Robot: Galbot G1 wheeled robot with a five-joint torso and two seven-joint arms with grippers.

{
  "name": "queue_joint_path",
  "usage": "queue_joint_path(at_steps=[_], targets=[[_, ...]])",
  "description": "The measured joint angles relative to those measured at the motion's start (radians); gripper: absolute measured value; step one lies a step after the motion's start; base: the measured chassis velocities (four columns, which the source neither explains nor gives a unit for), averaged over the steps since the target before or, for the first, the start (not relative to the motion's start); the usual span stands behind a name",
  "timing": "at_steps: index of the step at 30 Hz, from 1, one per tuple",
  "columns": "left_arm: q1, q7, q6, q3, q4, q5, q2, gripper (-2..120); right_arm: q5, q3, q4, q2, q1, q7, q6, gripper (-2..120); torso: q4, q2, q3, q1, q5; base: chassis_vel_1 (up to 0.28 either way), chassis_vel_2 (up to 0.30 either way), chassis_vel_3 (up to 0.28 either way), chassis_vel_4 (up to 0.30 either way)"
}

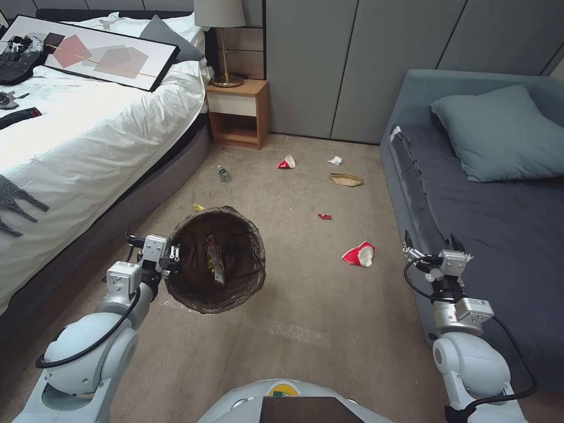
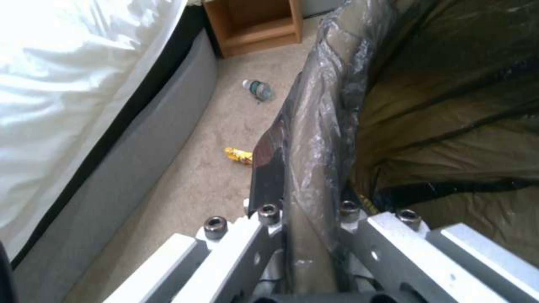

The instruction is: Pick up the trash bin, then pick up the garbage from the floor and place it into the trash bin.

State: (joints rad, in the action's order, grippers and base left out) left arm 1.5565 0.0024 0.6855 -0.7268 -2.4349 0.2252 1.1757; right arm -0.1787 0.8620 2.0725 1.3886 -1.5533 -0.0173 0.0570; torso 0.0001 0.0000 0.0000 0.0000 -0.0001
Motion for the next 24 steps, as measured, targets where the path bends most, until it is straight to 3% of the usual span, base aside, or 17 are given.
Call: queue_joint_path(at_steps=[24], targets=[[-0.003,0.001,-0.004,-0.015,0.005,0.003,0.002,0,-0.004,0.004,-0.001,0.000,-0.003,-0.002,-0.005,100,-0.0003,0.000,0.000,0.000,0.0001,-0.118,0.119,0.119,-0.120]])
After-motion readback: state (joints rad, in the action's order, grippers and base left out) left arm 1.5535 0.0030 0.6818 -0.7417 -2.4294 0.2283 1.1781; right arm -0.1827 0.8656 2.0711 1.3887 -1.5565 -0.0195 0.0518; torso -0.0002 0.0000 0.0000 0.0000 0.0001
